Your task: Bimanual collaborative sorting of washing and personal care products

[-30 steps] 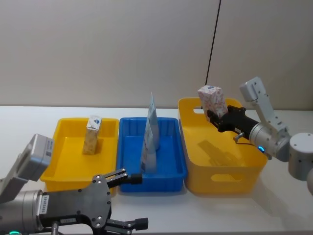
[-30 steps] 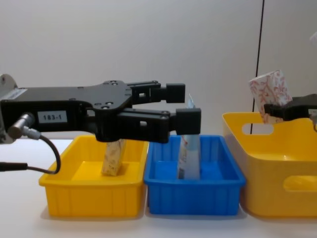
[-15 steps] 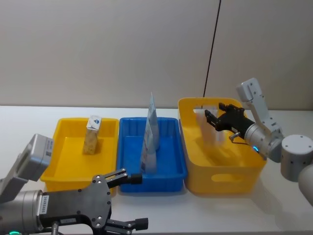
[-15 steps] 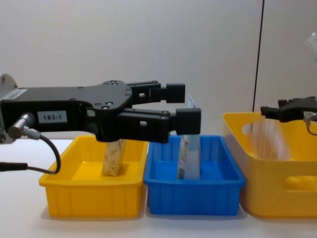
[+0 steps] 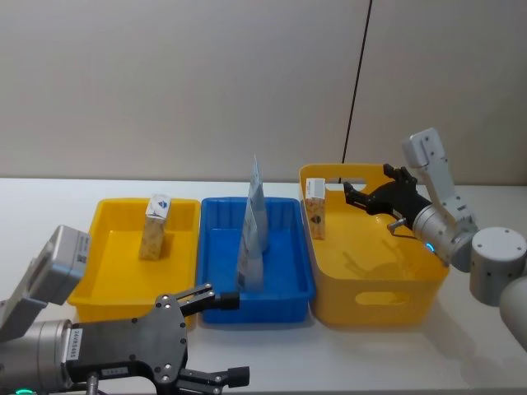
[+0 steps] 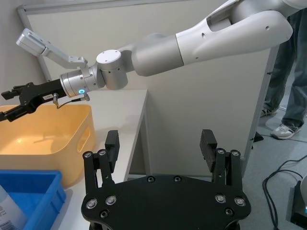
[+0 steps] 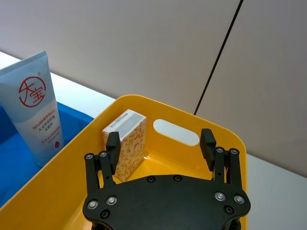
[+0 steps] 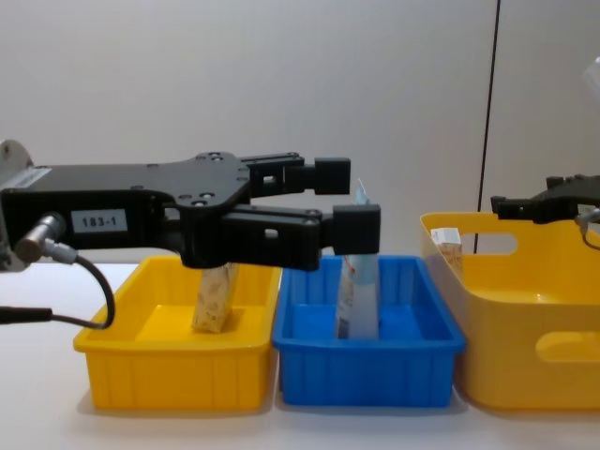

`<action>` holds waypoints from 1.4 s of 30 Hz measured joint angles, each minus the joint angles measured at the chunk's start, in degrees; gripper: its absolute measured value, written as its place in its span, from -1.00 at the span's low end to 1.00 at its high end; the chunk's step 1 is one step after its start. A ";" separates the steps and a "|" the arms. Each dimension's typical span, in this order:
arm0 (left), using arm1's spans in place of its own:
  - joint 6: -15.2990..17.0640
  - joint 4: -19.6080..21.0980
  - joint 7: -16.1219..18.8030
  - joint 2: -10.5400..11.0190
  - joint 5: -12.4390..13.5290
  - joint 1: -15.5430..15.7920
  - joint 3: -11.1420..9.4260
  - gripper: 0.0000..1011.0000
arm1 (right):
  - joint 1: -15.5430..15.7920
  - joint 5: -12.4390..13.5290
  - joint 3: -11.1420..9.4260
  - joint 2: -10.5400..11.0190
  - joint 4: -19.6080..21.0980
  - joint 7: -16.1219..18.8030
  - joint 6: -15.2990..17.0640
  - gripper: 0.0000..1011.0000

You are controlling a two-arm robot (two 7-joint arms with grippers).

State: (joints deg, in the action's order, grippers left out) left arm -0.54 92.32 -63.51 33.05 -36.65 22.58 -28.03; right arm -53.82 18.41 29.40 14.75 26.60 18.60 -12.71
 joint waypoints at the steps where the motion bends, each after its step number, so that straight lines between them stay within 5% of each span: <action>1: 0.00 0.00 0.00 0.00 0.00 0.00 0.00 0.98 | 0.12 0.00 -0.06 0.04 0.26 -0.06 0.00 0.98; 14: 0.00 0.00 0.00 0.00 0.00 0.00 0.00 0.98 | 5.30 1.09 -1.18 2.58 12.32 1.07 2.71 0.99; 34: 0.00 0.00 0.00 0.00 0.01 0.00 0.00 0.98 | 21.06 4.27 -2.03 9.61 43.13 4.56 10.24 0.99; 42: 0.00 0.00 0.00 0.00 0.01 0.00 0.00 0.98 | 25.74 4.38 -2.07 11.00 50.67 3.91 12.48 0.99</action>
State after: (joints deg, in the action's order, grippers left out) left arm -0.54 92.32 -63.51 33.05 -36.65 22.58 -28.03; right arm -28.08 22.79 27.32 25.75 77.26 22.52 -0.23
